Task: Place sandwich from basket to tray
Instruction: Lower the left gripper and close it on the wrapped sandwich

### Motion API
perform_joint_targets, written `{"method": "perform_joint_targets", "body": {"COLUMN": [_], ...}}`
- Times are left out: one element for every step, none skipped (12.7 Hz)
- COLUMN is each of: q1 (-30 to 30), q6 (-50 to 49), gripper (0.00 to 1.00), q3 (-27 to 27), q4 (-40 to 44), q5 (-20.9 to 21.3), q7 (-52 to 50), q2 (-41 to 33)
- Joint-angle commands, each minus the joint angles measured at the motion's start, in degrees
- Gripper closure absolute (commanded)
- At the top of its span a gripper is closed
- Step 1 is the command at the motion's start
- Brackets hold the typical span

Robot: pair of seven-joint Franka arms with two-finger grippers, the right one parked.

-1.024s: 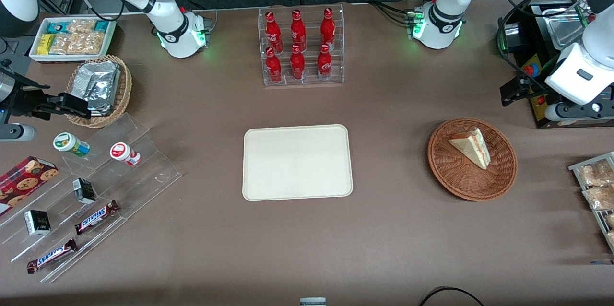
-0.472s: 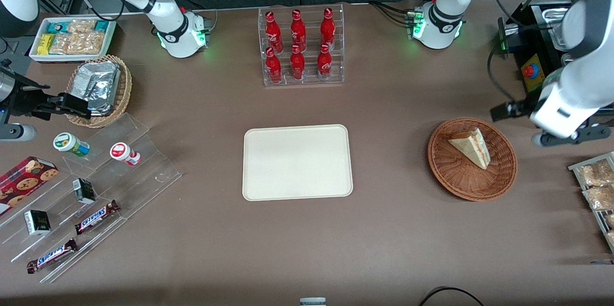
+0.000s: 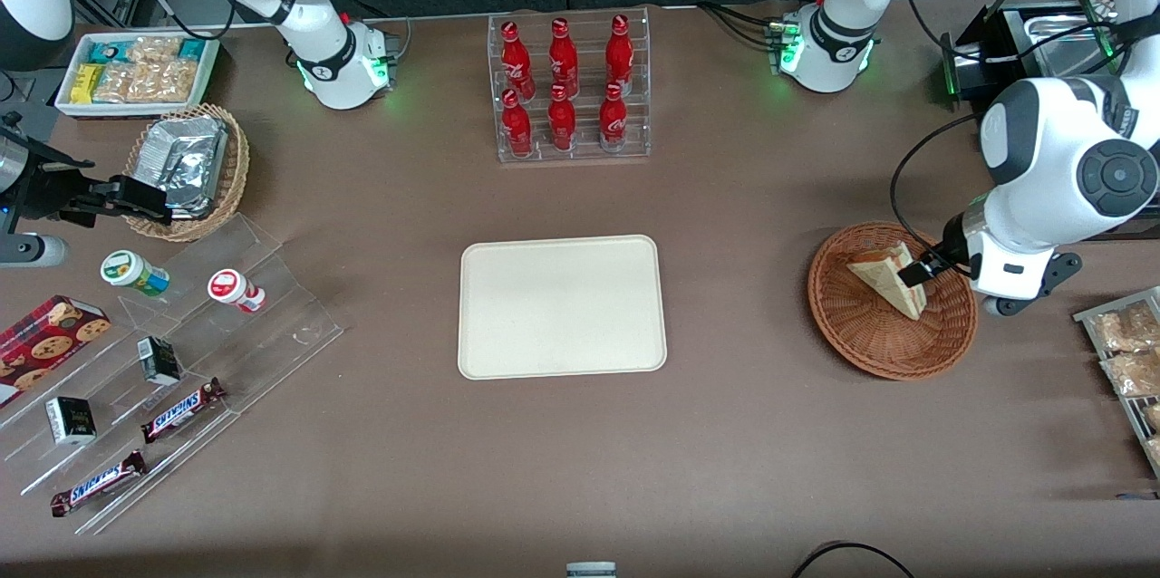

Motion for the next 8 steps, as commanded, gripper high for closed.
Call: {"method": "perform_joint_targets", "body": {"q1": [0.33,0.33,0.33,0.24,0.16,0.07,0.16,0.16], "q6": [5.25,7.45,9.48,10.54,11.68,13.09,14.14,14.68], "gripper": [0.00,0.00,0.00,0.00,0.00,0.00,0.00,0.00], "q3": [1.06,1.41,2.46,2.64,2.56,2.56,2.56,2.56], "q4": [-6.06,-8.08,-8.97,-9.07,-8.98,-9.07,-9.15,-9.16], "q5": [0.51,0.16,-0.37,-0.46,-0.46,-0.46,-0.46,-0.46], "q7": [-2.94,-3.47,-5.04,-7.40,-9.43,-10.23,-10.41,-10.42], "q2": [-1.35,-1.26,-0.83,0.74,2.32,3.56,4.70,5.58]}}
